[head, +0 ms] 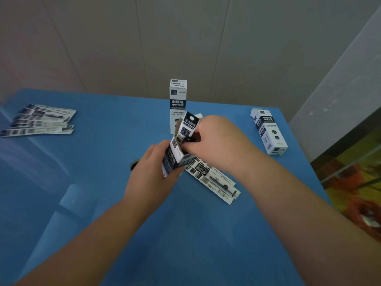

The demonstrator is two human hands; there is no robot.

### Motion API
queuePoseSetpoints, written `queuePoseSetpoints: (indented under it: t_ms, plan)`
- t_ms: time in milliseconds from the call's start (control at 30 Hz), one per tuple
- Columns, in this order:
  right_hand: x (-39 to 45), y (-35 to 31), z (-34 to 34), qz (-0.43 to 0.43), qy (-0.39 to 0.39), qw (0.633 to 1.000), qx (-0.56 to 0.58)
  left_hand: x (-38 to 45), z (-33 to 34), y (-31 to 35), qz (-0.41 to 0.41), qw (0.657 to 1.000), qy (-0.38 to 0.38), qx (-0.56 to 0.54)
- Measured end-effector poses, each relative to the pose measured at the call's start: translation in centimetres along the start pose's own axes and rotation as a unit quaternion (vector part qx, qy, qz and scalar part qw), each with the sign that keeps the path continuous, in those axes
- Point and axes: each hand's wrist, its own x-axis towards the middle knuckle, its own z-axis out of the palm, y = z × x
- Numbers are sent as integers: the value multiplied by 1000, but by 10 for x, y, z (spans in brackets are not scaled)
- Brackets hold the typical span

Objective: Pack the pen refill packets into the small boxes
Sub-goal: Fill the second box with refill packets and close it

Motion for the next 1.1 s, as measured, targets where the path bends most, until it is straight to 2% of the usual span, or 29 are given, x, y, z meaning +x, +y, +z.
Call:
queuePoseSetpoints:
  t_ms: [167,367,533,600,700,800,933,1100]
  plan:
    - [-1,-6,-12,-60,11,998,-27,2,-1,1,-5,1000,-4,-4]
    - [7,-9,-12,-28,-81,991,-101,0,-1,3,12,1000,-11,15]
    - [2,-15,-21,-80,-29,990,-108,2,-2,3,0,1000,-4,7]
    - [3,-20,-20,-86,-56,982,-158,1,-1,2,-1,1000,-4,12]
    - [14,-25,-15,-59,-140,969,-193,1,0,3,2,1000,-8,20]
    - [23,-26,-18,-43,-191,964,-179,3,-1,4,1,1000,-7,11]
    - [20,-19,-30,-35,-168,981,-93,5,-2,3,-4,1000,-10,-3]
    - [24,-20,-10,-30,-175,972,-151,6,1,1,6,1000,-15,22]
